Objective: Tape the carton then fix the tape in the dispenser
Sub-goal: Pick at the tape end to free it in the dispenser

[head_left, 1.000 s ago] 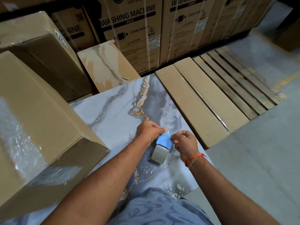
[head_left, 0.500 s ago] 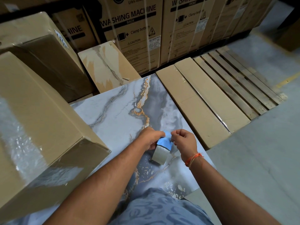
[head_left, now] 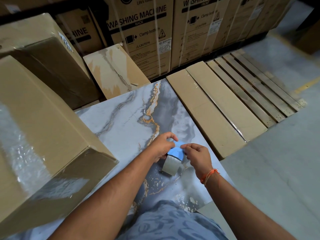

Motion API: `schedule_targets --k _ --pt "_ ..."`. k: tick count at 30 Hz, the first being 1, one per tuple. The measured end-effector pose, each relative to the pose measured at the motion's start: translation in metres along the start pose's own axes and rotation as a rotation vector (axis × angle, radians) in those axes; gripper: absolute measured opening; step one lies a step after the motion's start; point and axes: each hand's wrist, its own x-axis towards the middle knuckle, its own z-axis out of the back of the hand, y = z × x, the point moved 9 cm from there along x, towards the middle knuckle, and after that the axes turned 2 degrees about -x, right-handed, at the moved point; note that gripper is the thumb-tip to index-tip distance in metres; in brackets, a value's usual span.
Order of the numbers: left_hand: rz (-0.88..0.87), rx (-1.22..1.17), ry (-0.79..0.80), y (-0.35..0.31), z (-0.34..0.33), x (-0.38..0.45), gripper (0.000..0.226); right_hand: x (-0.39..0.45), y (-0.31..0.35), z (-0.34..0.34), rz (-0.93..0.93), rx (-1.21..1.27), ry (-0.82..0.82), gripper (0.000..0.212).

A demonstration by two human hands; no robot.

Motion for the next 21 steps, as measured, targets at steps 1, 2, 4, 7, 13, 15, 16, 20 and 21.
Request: schedule_targets --k 1,2,4,7,13,15,16,20,21 --pt "-0.004 -0.009 0.005 0.001 0.0 -0.001 0.028 -0.001 -0.001 0.0 -0.013 0.01 0.004 0.017" --pt "-0.005 -0.023 0.011 0.002 0.0 -0.001 0.029 -0.001 -0.002 0.0 -0.028 0.024 0.008 0.017" --pt "0.001 -0.06 0.014 0.005 -0.001 -0.001 0.027 -0.001 -0.004 -0.001 -0.053 0.046 0.018 0.017" --pt "0.017 -0.093 -0.017 0.008 -0.001 0.0 0.021 -0.002 -0.004 -0.002 -0.07 0.067 0.028 0.017" --pt "0.017 -0.123 -0.119 0.011 -0.001 0.006 0.014 -0.004 -0.008 -0.004 -0.096 0.106 0.061 0.019" --pt "0.021 -0.125 -0.132 0.01 -0.002 0.006 0.014 -0.005 -0.008 -0.004 -0.102 0.11 0.06 0.019" --pt "0.021 -0.124 -0.13 0.009 -0.002 0.005 0.014 -0.006 -0.007 -0.004 -0.103 0.111 0.061 0.019" --pt "-0.003 -0.091 -0.135 0.007 0.002 -0.001 0.018 -0.01 -0.006 -0.006 -0.092 0.123 0.078 0.019" --pt "-0.013 -0.082 -0.141 0.006 0.004 -0.002 0.019 -0.012 -0.007 -0.006 -0.085 0.121 0.082 0.019"
